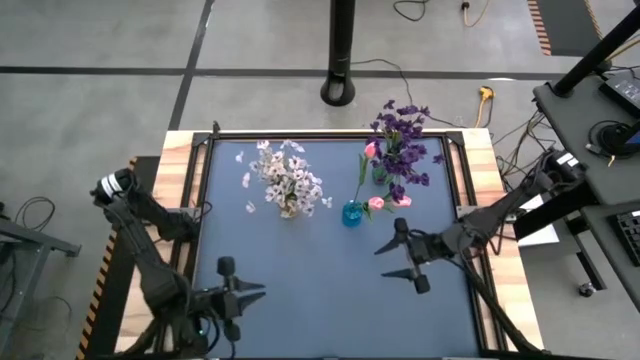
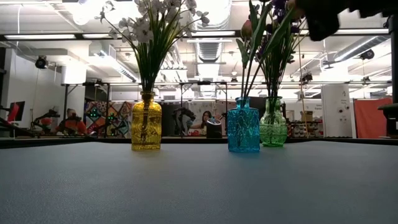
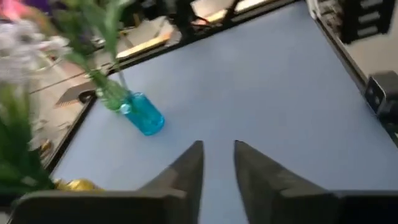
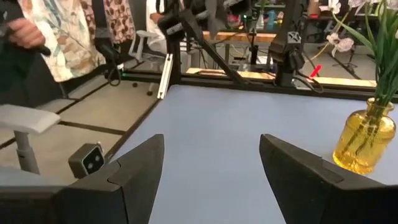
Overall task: Sort flowers into vase by color
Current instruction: Return to Home Position
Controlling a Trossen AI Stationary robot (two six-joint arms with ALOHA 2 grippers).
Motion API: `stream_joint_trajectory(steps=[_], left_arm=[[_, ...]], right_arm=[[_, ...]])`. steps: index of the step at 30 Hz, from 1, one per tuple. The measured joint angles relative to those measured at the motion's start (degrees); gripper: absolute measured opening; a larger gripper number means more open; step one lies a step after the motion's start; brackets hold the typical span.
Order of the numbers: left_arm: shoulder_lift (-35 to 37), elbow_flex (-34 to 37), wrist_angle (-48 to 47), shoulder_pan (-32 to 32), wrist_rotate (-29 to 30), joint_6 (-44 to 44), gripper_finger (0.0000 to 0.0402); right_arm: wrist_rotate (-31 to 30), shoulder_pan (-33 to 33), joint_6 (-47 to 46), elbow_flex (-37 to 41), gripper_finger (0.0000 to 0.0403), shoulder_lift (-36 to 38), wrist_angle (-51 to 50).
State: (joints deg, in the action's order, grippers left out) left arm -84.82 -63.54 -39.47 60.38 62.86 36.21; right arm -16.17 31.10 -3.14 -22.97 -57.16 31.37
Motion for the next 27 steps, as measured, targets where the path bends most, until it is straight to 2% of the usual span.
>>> stream_joint_trajectory(steps=[4,8,10,16,20,23,27], left_arm=[[1.80,3.79,10.98,-3.26,-7.39,-9.03,0.0011],[2.76,8.98,23.89,-6.68,-23.20,-16.07,0.0011],[2.76,12.34,29.83,-8.26,-27.39,-18.52,0.0005],[3.44,22.95,41.25,-11.58,-31.90,-18.75,0.0001],[5.85,28.50,45.86,-13.45,-35.58,-18.70,0.0000],[10.20,31.72,45.88,-14.40,-36.03,-19.21,0.0000],[19.72,36.61,46.16,-14.95,-36.15,-23.26,0.0000]], right_arm=[[5.48,-3.76,0.64,-0.02,0.0251,-0.29,1.49],[6.11,-4.55,2.14,-0.02,0.0249,0.04,1.73],[6.13,-4.54,3.11,0.00,0.0249,0.36,1.76],[6.06,-4.54,4.99,2.03,0.0249,5.52,-1.48],[5.74,-4.54,5.27,6.20,0.0249,12.56,-1.19],[5.09,-4.66,5.04,10.43,0.0249,18.83,0.92],[1.73,-4.88,3.96,14.92,0.0249,26.64,2.27]])
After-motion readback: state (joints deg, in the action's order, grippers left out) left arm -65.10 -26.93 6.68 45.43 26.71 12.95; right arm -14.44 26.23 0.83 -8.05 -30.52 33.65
